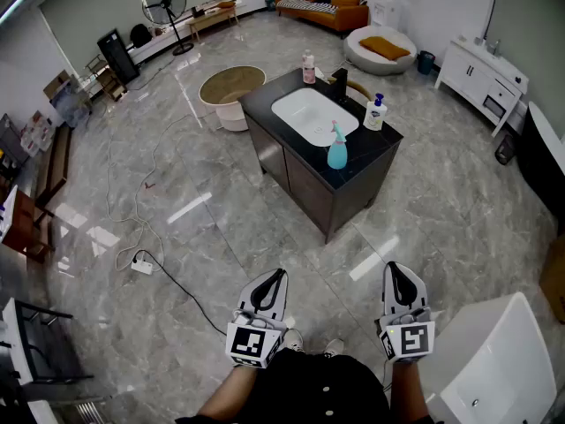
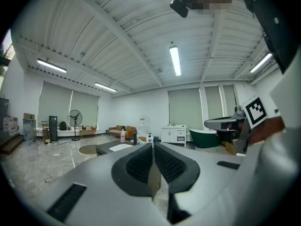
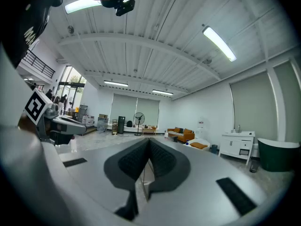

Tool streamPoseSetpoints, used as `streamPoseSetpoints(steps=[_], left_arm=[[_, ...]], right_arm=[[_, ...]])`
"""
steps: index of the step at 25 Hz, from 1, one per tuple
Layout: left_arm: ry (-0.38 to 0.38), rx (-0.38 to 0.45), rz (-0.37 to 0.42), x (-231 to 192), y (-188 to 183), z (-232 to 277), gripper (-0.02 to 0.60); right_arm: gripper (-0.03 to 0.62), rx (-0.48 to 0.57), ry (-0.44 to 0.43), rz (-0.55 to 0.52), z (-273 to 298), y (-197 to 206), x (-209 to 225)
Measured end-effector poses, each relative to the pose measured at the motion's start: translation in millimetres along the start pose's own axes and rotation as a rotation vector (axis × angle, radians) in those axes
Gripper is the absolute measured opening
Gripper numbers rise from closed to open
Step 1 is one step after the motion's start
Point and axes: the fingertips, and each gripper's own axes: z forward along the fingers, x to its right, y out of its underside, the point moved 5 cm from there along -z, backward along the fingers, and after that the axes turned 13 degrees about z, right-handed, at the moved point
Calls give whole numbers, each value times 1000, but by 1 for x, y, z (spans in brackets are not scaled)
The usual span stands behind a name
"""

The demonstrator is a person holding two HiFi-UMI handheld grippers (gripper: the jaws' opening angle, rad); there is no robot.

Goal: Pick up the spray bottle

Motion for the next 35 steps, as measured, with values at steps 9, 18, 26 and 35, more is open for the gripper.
streamPoseSetpoints(steps=[9, 18, 26, 35], left_arm=[[15, 20, -4, -13, 1, 14, 20], [58, 3, -19, -32, 17, 23, 20], [72, -44, -40, -58, 42, 86, 18], [19, -51, -20, -99, 24, 253, 18]], right_arm=[[-6, -9, 0, 7, 21, 2, -1], [-5, 11, 33, 81, 47, 15, -4], [-5, -36, 1, 76, 117, 35, 24], [-5, -74, -74, 10, 276, 30, 116]])
